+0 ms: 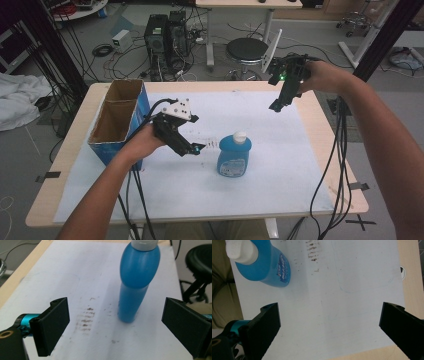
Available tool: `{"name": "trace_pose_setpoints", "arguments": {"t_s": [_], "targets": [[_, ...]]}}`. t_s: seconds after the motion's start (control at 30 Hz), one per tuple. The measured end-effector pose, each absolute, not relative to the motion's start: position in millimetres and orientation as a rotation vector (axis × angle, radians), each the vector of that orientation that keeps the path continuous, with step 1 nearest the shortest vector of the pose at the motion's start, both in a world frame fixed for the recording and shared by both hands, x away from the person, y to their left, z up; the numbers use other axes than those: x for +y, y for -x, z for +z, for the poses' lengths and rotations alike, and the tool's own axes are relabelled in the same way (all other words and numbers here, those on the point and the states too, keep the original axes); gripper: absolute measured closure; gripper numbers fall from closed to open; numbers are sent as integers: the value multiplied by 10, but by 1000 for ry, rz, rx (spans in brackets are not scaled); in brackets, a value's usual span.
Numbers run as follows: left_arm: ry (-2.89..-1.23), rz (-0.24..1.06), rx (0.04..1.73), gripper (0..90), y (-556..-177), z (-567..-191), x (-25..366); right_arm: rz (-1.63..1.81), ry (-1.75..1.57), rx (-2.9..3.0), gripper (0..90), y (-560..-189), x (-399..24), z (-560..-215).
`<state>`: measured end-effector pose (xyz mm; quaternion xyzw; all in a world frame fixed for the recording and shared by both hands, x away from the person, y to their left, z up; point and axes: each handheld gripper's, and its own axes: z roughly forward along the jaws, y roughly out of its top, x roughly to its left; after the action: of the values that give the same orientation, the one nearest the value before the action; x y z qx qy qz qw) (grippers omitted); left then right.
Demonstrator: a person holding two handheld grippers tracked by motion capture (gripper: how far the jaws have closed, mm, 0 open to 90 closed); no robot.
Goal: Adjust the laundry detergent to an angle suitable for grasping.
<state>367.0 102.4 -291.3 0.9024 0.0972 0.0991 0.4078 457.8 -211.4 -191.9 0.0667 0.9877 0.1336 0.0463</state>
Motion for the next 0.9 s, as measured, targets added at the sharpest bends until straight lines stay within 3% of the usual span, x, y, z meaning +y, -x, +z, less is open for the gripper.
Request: {"name": "trace_pose_setpoints", "arguments": {"t_s": [0.03, 0.6, 0.9], "targets": [[-2313, 264, 268, 16, -3706, -2872, 1019, 406, -204, 3012, 25, -4579, -2133, -1918], [-2633, 267, 360, 16, -4115, -2343, 1016, 438, -200, 3012, 25, -4604, -2166, -1945], [-2767, 274, 299, 16, -4378, -2226, 980, 449, -197, 3016, 25, -4634, -2160, -1958]]}}
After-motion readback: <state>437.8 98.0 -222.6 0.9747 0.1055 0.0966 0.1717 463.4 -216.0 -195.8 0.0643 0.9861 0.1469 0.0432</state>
